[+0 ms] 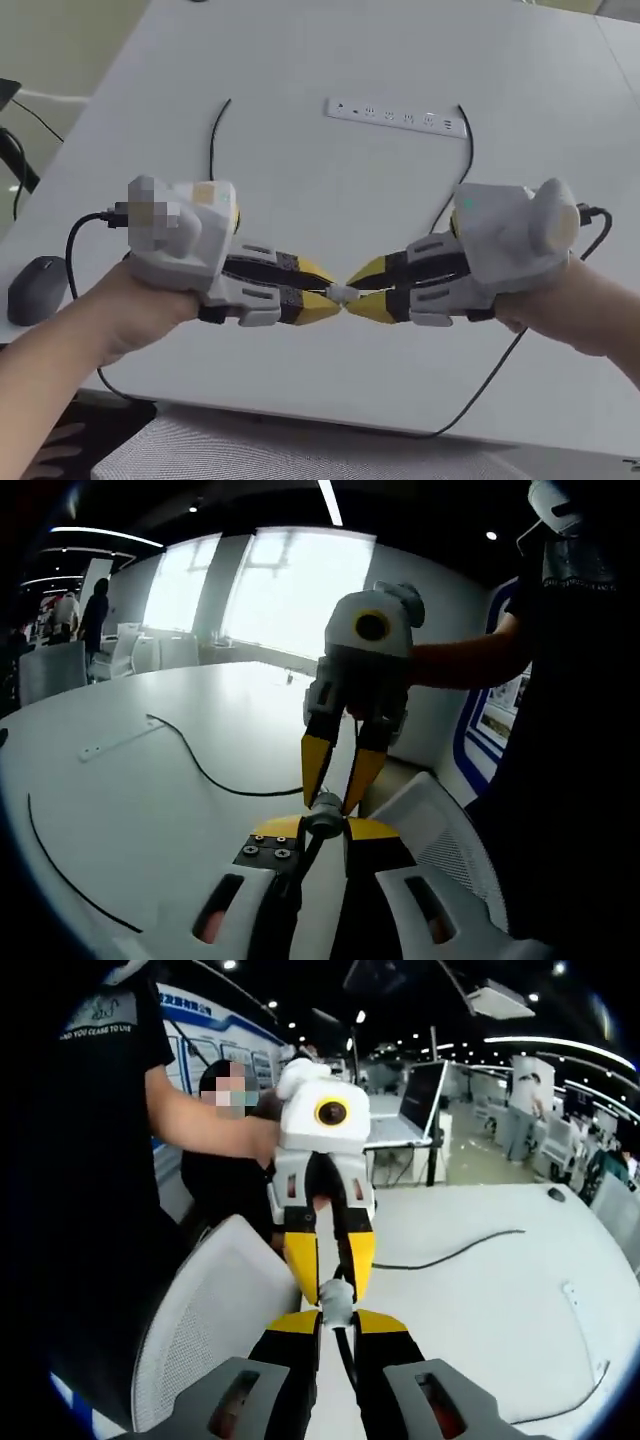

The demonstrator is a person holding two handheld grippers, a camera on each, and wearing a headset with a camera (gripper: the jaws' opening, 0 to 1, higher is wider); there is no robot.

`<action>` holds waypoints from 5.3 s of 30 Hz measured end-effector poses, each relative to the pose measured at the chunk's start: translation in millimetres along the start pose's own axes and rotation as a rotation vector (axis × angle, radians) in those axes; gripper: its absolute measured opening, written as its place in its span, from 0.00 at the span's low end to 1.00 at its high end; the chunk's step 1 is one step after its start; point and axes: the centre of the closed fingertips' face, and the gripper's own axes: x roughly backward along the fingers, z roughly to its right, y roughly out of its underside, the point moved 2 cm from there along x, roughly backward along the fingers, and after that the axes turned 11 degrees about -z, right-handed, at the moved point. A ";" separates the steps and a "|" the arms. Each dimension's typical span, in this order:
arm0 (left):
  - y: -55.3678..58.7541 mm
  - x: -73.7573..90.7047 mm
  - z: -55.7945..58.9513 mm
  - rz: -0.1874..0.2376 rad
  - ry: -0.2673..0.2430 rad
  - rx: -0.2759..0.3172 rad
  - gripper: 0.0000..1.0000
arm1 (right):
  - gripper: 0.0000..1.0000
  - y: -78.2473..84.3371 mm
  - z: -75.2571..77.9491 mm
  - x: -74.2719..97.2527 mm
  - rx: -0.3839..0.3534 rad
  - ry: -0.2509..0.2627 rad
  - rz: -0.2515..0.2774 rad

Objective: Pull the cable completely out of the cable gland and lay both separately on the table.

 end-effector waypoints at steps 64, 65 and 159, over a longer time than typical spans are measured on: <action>-10.1 -0.2 4.0 0.020 0.008 -0.062 0.15 | 0.17 1.9 8.8 11.2 -0.768 -0.595 0.199; -10.2 -0.3 3.5 0.021 0.005 -0.065 0.15 | 0.17 2.1 7.4 11.2 -0.773 -0.614 0.198; -10.9 5.9 0.9 0.069 -0.001 0.063 0.15 | 0.28 18.2 21.0 38.9 -0.210 0.412 0.003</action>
